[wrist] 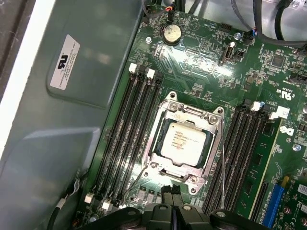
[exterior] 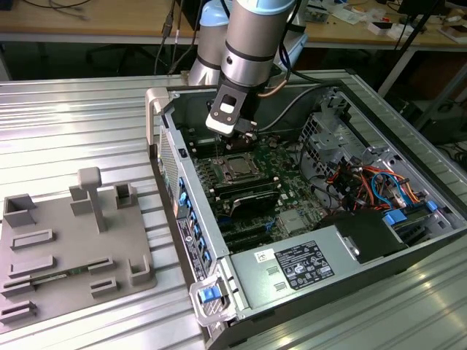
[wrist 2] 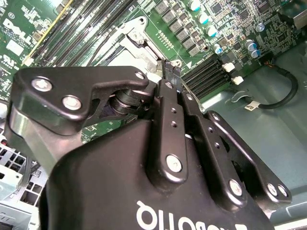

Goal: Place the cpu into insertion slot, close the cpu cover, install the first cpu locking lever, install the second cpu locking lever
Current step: 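Install the first cpu locking lever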

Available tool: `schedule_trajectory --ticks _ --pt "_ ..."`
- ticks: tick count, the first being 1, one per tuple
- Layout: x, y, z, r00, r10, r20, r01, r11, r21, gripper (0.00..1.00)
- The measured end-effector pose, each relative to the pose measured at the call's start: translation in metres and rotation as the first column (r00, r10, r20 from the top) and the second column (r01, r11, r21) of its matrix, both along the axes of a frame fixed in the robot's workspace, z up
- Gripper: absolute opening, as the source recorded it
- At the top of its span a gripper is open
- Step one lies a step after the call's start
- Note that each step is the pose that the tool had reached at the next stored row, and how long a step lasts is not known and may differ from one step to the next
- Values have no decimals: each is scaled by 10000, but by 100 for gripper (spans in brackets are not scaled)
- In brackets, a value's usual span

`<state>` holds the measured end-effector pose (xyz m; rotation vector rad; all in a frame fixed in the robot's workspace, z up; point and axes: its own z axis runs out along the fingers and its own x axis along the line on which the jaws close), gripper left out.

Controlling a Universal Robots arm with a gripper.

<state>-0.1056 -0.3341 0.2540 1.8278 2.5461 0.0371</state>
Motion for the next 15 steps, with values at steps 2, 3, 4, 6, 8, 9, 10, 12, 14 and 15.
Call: schedule_trajectory --ticks 2,3,4,6,8,9,10,12,14,15 --pt "0 0 0 10000 1 0 -1 10000 0 11" --pt "0 0 0 10000 1 0 -1 10000 0 11" --pt "0 0 0 10000 7 0 -7 10000 0 11" --pt "0 0 0 10000 43 0 -43 10000 0 11" --pt "-3 0 0 9995 301 1 -301 9995 1 11" --pt "-6 0 0 9990 458 1 -458 9990 1 11" --pt "-10 0 0 9984 560 1 -560 9984 1 11" --pt "-48 0 0 9974 726 1 -726 9974 6 11" --pt "-97 0 0 9970 769 3 -769 9970 23 11" --pt "-113 0 0 9970 779 2 -779 9970 24 11"
